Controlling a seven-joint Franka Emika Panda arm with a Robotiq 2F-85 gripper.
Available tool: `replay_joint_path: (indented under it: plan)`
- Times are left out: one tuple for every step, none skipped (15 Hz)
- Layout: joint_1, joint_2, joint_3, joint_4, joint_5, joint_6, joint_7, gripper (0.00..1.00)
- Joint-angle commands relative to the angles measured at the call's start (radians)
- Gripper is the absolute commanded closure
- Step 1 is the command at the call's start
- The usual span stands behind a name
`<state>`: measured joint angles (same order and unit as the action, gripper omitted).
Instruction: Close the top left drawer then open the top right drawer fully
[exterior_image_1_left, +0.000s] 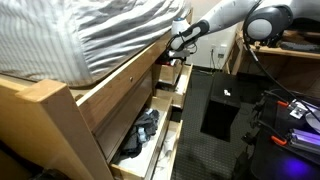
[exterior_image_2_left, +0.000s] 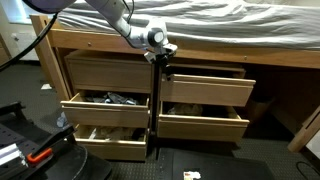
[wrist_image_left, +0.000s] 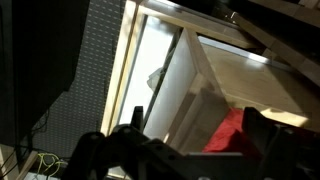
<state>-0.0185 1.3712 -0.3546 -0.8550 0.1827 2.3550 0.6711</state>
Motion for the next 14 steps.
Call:
replay_joint_path:
  plan:
    - [0.01,0.003,-0.01,-0.004,-0.005,0.011,0.021,0.0]
    - [0.029,0.008,-0.04,-0.011,-0.026,0.0,0.053,0.0]
    - [0.049,0.032,-0.087,-0.01,-0.052,0.007,0.121,0.0]
    - [0.057,0.048,-0.115,-0.014,-0.07,0.0,0.164,0.0]
    - [0.07,0.065,-0.155,-0.02,-0.091,-0.016,0.218,0.0]
    - [0.077,0.086,-0.184,-0.021,-0.1,-0.014,0.265,0.0]
    - [0.087,0.103,-0.213,-0.018,-0.109,-0.017,0.307,0.0]
    - [0.097,0.112,-0.239,-0.022,-0.118,-0.03,0.343,0.0]
    - [0.105,0.125,-0.264,-0.019,-0.126,-0.047,0.378,0.0]
    - [0.112,0.142,-0.285,-0.016,-0.132,-0.062,0.413,0.0]
    - [0.127,0.105,-0.279,-0.087,-0.182,-0.057,0.452,0.0]
    - [0.133,0.108,-0.293,-0.086,-0.212,-0.089,0.484,0.0]
    - [0.138,0.106,-0.301,-0.092,-0.246,-0.117,0.514,0.0]
    - [0.143,0.106,-0.31,-0.095,-0.276,-0.151,0.544,0.0]
